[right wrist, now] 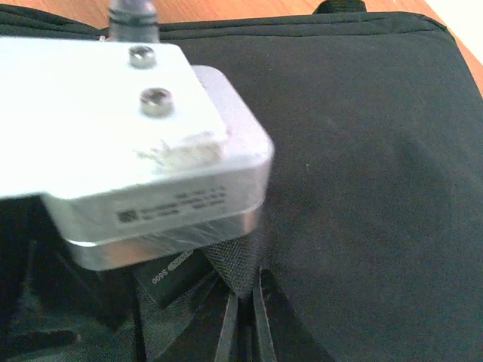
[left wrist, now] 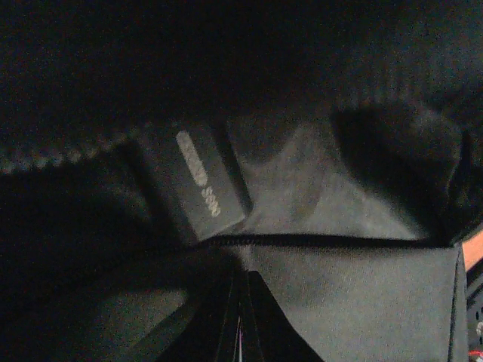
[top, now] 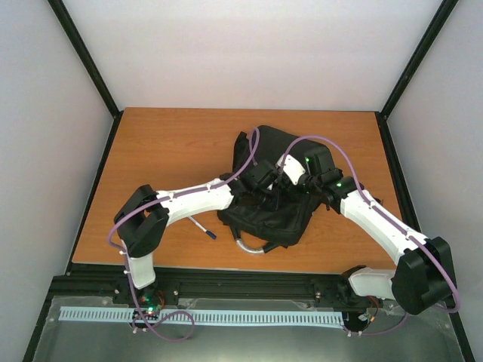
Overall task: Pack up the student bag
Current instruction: Place the stationery in the student bag, then pick up the stationery from the center of the board.
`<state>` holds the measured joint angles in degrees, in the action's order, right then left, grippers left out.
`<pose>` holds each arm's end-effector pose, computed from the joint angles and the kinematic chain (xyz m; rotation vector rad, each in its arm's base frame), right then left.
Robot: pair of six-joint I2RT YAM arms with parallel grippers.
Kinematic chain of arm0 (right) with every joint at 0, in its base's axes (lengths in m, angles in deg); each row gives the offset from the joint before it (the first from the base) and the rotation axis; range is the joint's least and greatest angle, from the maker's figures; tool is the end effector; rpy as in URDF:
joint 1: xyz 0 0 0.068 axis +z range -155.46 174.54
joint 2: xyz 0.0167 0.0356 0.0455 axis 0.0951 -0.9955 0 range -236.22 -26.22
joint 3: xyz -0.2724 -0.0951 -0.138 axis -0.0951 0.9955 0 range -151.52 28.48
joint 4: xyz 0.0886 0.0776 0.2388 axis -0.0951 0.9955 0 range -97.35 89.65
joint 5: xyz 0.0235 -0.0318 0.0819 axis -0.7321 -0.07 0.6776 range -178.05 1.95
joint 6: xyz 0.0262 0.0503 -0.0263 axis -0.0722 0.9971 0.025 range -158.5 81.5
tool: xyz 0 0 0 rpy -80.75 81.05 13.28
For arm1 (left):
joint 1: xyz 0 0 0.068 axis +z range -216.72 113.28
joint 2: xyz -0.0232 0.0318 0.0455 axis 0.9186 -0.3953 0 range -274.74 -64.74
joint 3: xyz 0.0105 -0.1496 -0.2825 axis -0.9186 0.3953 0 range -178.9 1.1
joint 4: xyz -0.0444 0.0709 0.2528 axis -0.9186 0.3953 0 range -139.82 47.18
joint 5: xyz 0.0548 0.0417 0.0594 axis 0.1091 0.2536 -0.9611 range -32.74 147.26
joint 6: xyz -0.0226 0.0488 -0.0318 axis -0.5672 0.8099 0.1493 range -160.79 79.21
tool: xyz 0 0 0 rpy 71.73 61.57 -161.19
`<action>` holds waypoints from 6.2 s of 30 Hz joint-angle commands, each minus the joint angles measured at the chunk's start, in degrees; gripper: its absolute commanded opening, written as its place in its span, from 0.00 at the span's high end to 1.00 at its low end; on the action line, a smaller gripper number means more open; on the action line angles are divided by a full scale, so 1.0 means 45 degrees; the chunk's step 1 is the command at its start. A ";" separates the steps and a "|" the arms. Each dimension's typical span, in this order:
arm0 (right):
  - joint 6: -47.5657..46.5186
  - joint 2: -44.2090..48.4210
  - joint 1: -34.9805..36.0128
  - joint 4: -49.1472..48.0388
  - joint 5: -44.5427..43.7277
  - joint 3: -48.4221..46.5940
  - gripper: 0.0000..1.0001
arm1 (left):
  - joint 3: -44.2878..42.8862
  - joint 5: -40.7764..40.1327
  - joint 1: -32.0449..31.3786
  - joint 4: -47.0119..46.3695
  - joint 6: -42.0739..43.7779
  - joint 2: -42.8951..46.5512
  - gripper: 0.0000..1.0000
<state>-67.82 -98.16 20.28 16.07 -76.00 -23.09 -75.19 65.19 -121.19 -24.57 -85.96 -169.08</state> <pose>0.2349 0.1243 0.2962 -1.1658 2.0103 0.2140 0.2381 -0.3446 0.2544 0.2826 2.7024 -0.8101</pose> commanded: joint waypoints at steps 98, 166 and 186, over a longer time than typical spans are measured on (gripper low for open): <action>-0.0239 -0.0321 -0.0114 -0.0401 0.0683 -0.0275 0.97 | 0.6459 -0.4821 0.2946 0.3091 -0.4421 0.4384 0.42; -0.0294 -0.0399 -0.0133 -0.0245 0.0737 -0.0326 0.97 | 0.5636 -0.2877 0.2709 0.4815 -0.0038 0.2784 0.71; -0.0267 -0.0264 -0.0153 -0.0165 0.0830 -0.0352 0.97 | 0.4686 -0.2802 0.3541 0.4641 0.1128 0.2090 0.67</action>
<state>-69.00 -99.80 19.60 16.51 -74.88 -22.81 -50.64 52.14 -105.98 -3.50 -83.51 -157.17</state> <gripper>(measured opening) 0.036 0.348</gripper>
